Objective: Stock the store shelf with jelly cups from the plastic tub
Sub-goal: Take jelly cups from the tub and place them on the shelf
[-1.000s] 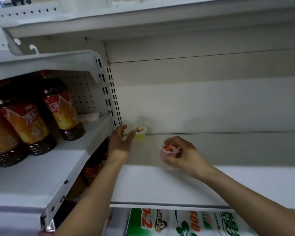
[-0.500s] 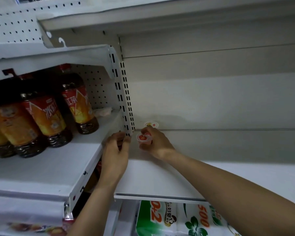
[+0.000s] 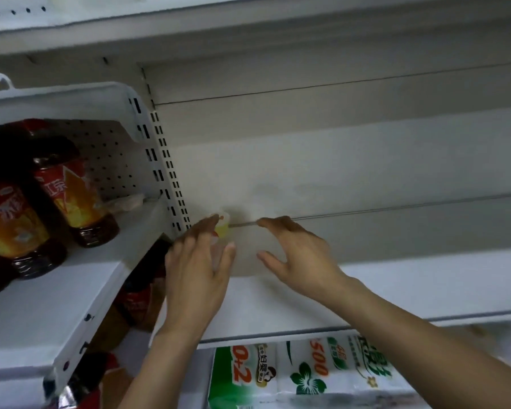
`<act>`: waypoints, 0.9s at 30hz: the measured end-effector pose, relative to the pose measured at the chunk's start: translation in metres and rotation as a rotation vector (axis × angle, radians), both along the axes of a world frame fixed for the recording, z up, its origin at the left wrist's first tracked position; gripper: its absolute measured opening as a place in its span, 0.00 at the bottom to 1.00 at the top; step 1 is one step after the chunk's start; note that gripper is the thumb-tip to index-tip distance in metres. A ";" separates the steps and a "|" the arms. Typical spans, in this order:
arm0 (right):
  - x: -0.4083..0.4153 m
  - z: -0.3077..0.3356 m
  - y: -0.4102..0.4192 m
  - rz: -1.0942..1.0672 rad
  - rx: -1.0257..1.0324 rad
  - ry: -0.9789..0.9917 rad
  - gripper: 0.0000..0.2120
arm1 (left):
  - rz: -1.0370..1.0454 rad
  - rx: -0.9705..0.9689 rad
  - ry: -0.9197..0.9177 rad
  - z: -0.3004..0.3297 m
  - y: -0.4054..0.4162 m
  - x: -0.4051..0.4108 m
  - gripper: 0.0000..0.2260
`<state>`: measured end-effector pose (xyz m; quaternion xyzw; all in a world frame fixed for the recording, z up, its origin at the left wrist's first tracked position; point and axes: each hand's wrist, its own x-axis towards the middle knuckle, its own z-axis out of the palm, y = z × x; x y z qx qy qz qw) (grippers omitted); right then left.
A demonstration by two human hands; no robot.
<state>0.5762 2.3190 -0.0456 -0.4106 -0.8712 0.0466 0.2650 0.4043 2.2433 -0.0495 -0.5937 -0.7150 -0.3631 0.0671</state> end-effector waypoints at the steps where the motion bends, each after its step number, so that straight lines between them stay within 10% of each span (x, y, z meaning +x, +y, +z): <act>1: 0.021 -0.001 -0.005 -0.040 0.055 -0.014 0.24 | -0.015 -0.009 0.047 0.001 0.002 0.015 0.22; 10: 0.261 -0.019 -0.056 -0.405 0.252 -0.093 0.23 | -0.374 0.073 0.160 -0.009 0.018 0.206 0.21; 27: 0.697 -0.097 -0.207 -0.965 -0.127 -0.064 0.20 | -1.000 -0.217 0.004 -0.076 -0.025 0.645 0.22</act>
